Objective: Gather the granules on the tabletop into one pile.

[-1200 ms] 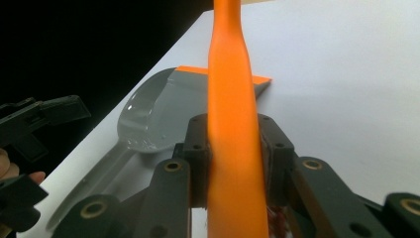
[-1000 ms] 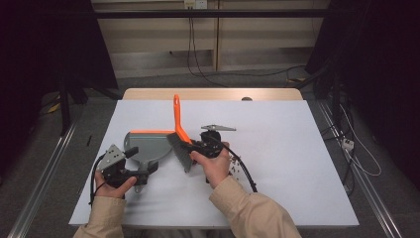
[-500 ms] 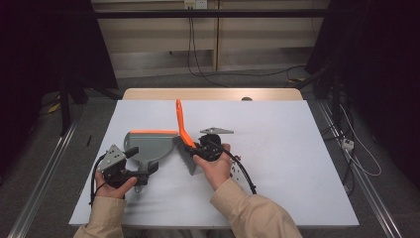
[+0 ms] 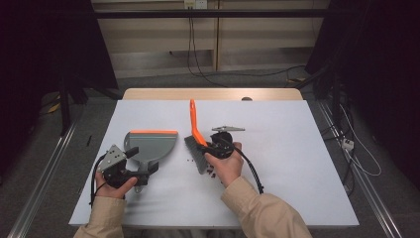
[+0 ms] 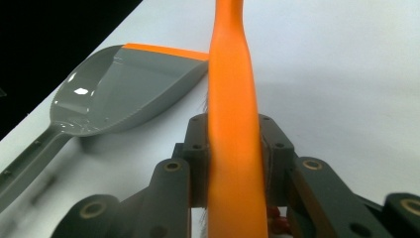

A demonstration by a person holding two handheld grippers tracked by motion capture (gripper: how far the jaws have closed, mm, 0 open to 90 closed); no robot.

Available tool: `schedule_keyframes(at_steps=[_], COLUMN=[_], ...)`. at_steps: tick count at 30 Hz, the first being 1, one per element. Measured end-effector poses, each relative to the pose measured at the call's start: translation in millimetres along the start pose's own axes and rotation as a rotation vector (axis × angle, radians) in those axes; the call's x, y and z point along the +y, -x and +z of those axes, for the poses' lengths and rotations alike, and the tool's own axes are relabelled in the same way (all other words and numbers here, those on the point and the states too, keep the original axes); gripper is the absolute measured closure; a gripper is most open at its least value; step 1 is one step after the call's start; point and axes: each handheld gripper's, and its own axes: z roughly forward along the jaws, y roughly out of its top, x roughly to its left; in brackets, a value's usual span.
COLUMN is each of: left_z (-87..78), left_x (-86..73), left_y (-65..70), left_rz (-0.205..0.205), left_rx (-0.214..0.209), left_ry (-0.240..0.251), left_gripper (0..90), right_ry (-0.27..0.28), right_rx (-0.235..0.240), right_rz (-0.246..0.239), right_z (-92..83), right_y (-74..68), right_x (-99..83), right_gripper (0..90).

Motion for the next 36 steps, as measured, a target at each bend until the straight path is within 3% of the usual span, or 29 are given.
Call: schedule_keyframes(at_steps=[7, 12, 18, 21, 26, 29, 31, 36], left_z=[0.7, 2.0, 2.4, 2.0, 1.4, 1.5, 1.2, 0.6], left_x=[0.0, 0.7, 0.7, 0.8, 0.8, 0.6, 0.6, -0.1], left_y=[0.3, 1.1, 0.8, 0.7, 1.1, 1.0, 0.4, -0.7], left_rz=[0.005, 0.009, 0.007, 0.003, 0.001, 0.003, 0.005, 0.012], left_rx=[-0.003, -0.006, -0.006, -0.004, -0.004, -0.002, -0.003, 0.000], left_ry=[-0.003, -0.005, -0.005, -0.002, 0.001, 0.000, 0.000, -0.006], left_gripper=[4.9, 4.9, 4.9, 4.9, 4.9, 4.9, 4.9, 4.9], right_ry=[-0.007, 0.015, 0.041, 0.015, -0.049, -0.052, -0.074, -0.101], right_rx=[-0.012, 0.018, 0.066, 0.076, 0.125, 0.084, 0.064, 0.032], right_rz=[0.020, 0.071, 0.083, 0.062, 0.084, 0.051, 0.071, 0.063], right_z=[-10.3, -12.5, -12.6, -10.4, 2.7, 10.2, 13.0, 10.6], right_y=[9.1, 11.4, -2.9, -12.7, -24.1, -24.9, -20.4, -14.5], right_x=[-0.6, -0.8, 3.9, 2.1, -7.2, -6.9, -3.6, -1.8], right_gripper=[71.4, 71.4, 71.4, 71.4, 71.3, 71.3, 71.2, 71.0])
